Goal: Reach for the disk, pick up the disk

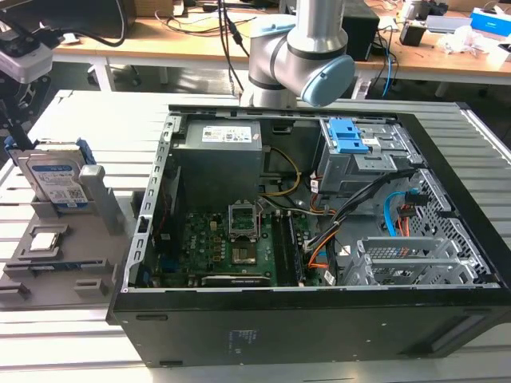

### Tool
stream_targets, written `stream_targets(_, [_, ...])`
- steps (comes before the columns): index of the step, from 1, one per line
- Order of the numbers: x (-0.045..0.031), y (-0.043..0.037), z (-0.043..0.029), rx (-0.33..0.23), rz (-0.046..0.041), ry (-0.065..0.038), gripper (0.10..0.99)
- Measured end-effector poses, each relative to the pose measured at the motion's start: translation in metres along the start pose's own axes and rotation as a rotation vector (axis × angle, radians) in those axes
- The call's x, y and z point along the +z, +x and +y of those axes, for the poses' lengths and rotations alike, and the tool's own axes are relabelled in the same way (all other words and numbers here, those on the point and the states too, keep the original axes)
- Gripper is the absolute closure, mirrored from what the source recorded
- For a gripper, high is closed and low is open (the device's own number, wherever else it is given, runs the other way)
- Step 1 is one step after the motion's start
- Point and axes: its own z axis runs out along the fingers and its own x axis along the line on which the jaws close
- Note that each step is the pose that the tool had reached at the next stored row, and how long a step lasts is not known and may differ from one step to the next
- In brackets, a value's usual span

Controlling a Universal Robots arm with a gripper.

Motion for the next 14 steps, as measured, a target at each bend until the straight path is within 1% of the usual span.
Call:
stream_targets(5, [0.0, 0.0, 0.0, -0.029, 0.0011, 0.0, 0.98])
stream_targets(7, [0.0, 0.0, 0.0001, -0.054, 0.002, 0.0, 0.98])
stream_targets(14, [0.0, 0.0, 0.0, -0.099, 0.0037, 0.0, 0.98])
